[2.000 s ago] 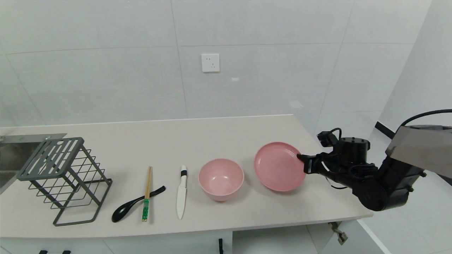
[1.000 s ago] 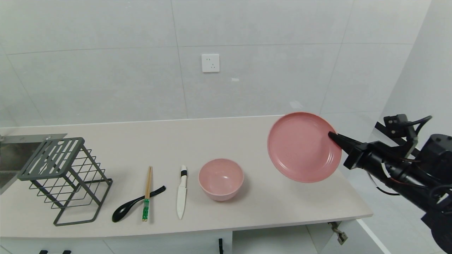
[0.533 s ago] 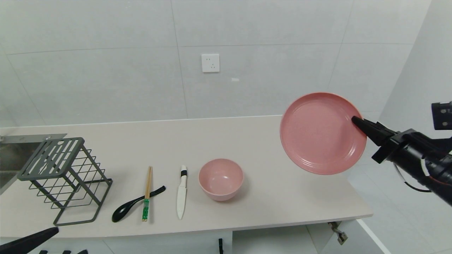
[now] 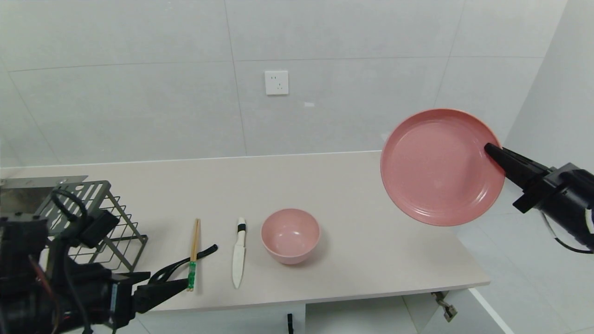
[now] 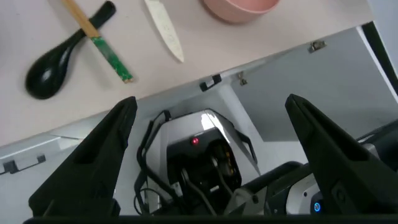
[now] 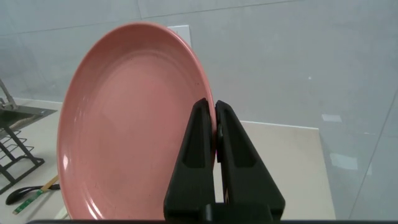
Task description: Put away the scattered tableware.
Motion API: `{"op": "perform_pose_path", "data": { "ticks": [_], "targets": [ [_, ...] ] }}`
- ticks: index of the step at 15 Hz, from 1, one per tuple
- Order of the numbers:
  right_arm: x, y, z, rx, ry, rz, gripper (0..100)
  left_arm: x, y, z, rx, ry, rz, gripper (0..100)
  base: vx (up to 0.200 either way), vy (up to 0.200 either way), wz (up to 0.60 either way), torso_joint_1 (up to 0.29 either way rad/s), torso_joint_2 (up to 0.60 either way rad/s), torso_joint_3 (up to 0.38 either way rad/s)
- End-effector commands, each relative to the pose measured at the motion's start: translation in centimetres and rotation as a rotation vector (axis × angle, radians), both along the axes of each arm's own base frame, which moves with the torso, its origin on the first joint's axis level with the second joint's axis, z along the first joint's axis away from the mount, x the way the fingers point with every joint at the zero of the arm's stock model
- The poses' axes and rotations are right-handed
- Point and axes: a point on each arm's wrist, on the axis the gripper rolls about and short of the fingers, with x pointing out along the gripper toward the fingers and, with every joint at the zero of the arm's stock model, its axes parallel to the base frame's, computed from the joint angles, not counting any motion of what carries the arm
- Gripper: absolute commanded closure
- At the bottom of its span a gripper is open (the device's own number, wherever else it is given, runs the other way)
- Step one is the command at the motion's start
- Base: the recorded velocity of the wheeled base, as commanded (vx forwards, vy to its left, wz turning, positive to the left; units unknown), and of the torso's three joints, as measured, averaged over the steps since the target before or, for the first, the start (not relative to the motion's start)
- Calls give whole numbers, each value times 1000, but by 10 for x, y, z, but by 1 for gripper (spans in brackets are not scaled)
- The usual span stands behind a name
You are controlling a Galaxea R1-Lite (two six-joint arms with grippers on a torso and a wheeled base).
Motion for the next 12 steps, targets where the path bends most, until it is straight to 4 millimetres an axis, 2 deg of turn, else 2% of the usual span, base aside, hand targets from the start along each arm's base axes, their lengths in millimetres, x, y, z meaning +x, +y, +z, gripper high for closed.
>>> {"op": "perform_pose_path", "data": {
  "ticks": [1, 5, 7, 11, 12],
  "targets": [
    [-2, -2, 2, 1, -10, -8, 100, 48, -19, -21, 19, 66, -49, 0, 0, 0, 0, 0, 0, 0],
    [-1, -5, 1, -2, -8, -24, 100, 84, -50, -33, 60, 12, -81, 0, 0, 0, 0, 0, 0, 0],
    [-1, -6, 1, -15, -11, -33, 100, 108, -68, -46, 65, -25, -98, 0, 0, 0, 0, 0, 0, 0],
    [-1, -6, 1, -14, -14, -33, 100, 145, -83, -56, 57, -54, -104, 0, 0, 0, 0, 0, 0, 0],
    [-1, -6, 1, -14, -14, -33, 100, 145, -83, -56, 57, -54, -104, 0, 0, 0, 0, 0, 0, 0]
  ]
}}
